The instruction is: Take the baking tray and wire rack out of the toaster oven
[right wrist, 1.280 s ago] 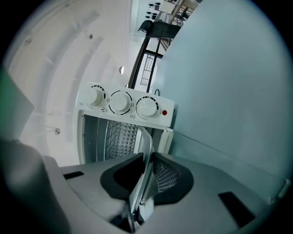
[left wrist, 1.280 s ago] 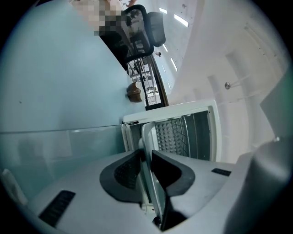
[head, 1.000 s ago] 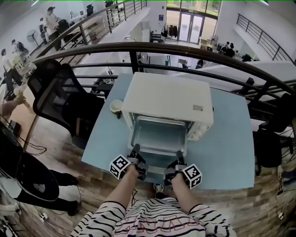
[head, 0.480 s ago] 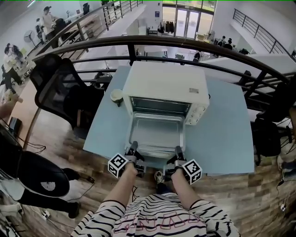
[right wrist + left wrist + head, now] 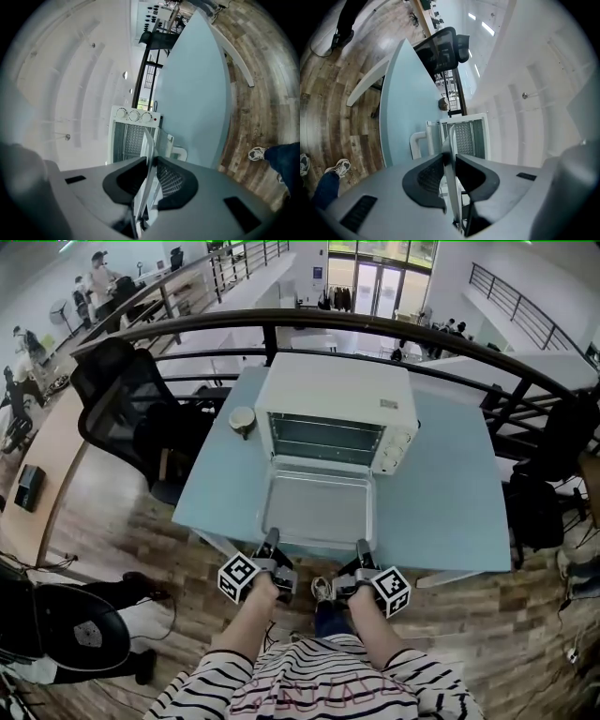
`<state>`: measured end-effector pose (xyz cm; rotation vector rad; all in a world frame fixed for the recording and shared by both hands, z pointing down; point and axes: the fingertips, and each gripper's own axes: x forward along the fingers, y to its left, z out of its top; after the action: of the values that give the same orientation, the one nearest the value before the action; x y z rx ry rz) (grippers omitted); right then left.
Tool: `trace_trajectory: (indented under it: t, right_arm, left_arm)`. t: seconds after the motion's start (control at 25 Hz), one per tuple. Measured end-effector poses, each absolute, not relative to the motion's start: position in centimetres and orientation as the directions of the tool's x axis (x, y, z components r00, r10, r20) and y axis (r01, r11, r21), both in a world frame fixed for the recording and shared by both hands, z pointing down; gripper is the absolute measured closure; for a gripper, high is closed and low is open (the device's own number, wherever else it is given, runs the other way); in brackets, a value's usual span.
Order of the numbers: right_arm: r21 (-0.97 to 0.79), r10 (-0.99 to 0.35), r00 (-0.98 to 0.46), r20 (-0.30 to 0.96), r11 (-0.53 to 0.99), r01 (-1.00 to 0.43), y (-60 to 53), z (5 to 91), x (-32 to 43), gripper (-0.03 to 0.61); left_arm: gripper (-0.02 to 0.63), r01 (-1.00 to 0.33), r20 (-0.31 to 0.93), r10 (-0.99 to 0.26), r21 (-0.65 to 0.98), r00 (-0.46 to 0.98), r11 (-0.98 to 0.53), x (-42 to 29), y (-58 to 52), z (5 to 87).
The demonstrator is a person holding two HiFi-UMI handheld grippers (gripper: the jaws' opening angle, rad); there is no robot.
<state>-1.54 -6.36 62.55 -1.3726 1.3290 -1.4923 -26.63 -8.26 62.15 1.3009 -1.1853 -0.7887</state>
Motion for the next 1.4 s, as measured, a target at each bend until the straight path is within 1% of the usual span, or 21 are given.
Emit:
trace_trajectory:
  t: [0.4,0.72,1.08,1.24,1.4]
  right_arm:
    - [-0.963,-0.962,-0.12,0.244,-0.226,-0.146,-0.7,61.5,2.2,0.503]
    - [-0.962,-0.967,-0.044,0.25,-0.243,-0.125,1.4,62.3,7.2,0.503]
    - [-0.948,-0.957,0.026,0.289,-0.29,-0.134,2.0,64.0,17.0,0.503]
    - [-0.94,-0.951,0.065,0.304,-0.31,-0.139,1.0,64.1,22.0,0.503]
    - [-0.933,-0.943,0.099,0.317,-0.329,-0.147,-0.4,64.1,27.2,0.504]
  left_arm:
    - [0.522,-0.177,0.165,-0.921,0.978,0.353,0.108,-22.6,-4.1,61.3]
    - [0.522,-0.198,0.154,-0.893,0.977,0.423,0.074,-17.3,-3.8,61.4]
    - [0.522,-0.202,0.172,-0.836,0.976,0.52,0.076,-7.1,-4.5,63.5]
    - [0.522,-0.204,0.171,-0.811,0.977,0.56,0.065,-2.0,-6.3,63.8]
    - [0.522,-0.2,0.19,-0.784,0.976,0.591,0.087,3.4,-7.7,64.5]
